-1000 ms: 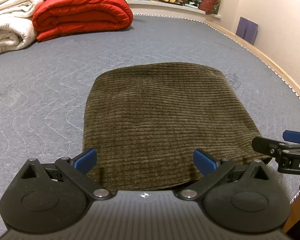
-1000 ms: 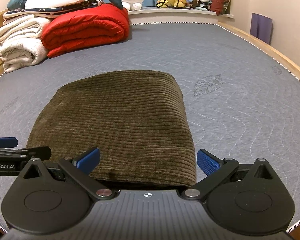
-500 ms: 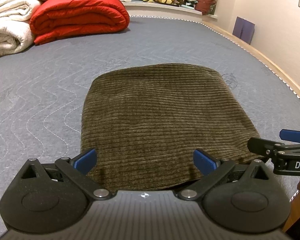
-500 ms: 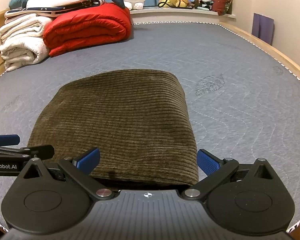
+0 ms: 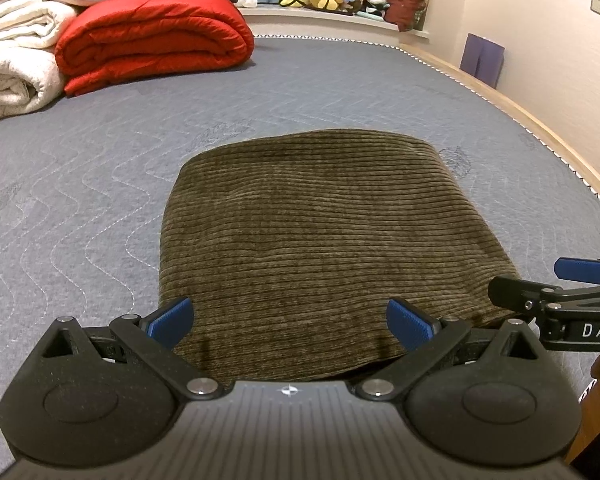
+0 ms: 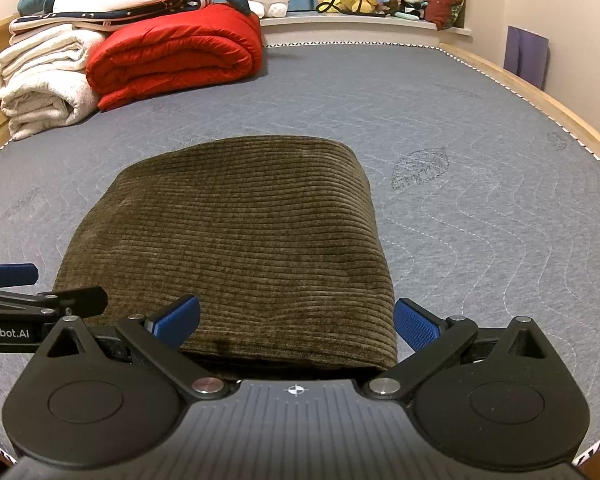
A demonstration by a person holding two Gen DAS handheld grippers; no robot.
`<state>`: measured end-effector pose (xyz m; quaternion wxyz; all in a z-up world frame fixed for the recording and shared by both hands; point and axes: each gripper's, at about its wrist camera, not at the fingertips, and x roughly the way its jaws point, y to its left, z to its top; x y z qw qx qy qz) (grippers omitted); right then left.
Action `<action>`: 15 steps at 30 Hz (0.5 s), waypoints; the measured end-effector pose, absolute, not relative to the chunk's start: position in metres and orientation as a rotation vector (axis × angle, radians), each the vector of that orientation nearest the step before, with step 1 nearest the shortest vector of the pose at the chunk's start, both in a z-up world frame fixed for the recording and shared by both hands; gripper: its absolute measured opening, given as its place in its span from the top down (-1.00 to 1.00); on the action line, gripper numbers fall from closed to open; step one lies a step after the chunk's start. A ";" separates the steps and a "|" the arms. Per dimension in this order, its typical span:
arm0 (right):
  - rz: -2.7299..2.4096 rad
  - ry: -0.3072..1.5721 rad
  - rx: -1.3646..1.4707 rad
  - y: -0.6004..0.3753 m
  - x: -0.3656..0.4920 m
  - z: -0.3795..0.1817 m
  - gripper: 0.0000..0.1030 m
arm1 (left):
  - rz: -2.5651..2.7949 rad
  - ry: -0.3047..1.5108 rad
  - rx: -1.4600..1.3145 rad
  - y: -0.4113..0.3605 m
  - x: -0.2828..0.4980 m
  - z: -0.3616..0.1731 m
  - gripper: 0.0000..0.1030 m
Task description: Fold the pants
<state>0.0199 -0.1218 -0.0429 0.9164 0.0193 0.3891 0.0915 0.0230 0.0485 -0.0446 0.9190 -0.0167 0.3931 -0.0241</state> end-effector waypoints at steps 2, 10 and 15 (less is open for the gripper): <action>0.187 0.801 0.040 -0.121 0.020 -0.043 -0.98 | -0.051 0.810 -0.035 0.049 0.023 -0.045 -0.99; 0.189 0.802 0.040 -0.121 0.020 -0.043 -0.98 | -0.055 0.805 -0.031 0.047 0.023 -0.045 -0.99; 0.190 0.803 0.040 -0.121 0.020 -0.044 -0.98 | -0.055 0.805 -0.032 0.048 0.023 -0.045 -0.99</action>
